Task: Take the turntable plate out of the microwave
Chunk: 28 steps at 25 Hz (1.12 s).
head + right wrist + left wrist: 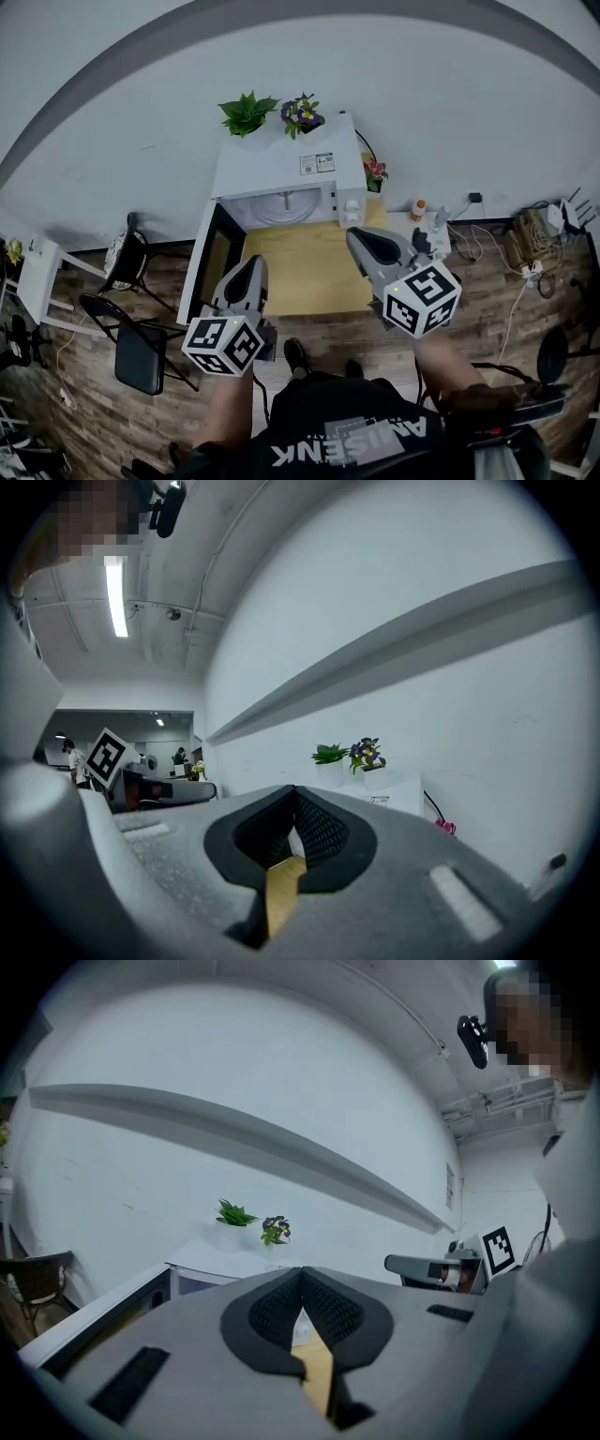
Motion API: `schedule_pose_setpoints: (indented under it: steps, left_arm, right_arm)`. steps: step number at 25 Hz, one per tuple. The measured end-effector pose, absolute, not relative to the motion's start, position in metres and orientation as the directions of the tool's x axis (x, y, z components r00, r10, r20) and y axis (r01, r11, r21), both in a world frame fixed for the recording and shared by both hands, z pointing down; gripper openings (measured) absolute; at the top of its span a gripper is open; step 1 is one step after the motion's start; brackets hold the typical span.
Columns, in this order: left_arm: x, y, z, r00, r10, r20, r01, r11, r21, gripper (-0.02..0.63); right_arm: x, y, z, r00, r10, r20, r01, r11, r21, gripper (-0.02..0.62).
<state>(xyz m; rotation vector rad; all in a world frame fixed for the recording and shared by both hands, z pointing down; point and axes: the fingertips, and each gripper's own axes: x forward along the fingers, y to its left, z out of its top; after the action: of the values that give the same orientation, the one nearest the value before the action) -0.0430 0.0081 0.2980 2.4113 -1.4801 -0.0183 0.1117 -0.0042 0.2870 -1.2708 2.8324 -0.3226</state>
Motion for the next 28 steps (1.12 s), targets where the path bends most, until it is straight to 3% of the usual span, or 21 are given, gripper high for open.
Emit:
schedule_pose_setpoints:
  steps: [9, 22, 28]
  left_arm:
    - [-0.098, -0.062, 0.304, 0.515, -0.846, 0.141, -0.840, -0.464, 0.283, 0.002]
    - [-0.126, -0.126, 0.317, 0.567, -0.810, 0.151, -0.810, -0.516, 0.279, 0.003]
    - [-0.125, -0.143, 0.334, 0.620, -0.768, 0.160, -0.761, -0.540, 0.359, 0.086]
  right_arm:
    - [0.063, -0.064, 0.291, -0.612, -0.786, 0.085, -0.781, 0.585, -0.218, 0.006]
    - [0.018, -0.117, 0.298, -0.553, -0.827, 0.101, -0.822, 0.522, -0.230, 0.016]
    - [0.018, -0.136, 0.314, -0.514, -0.850, 0.114, -0.831, 0.461, -0.311, 0.036]
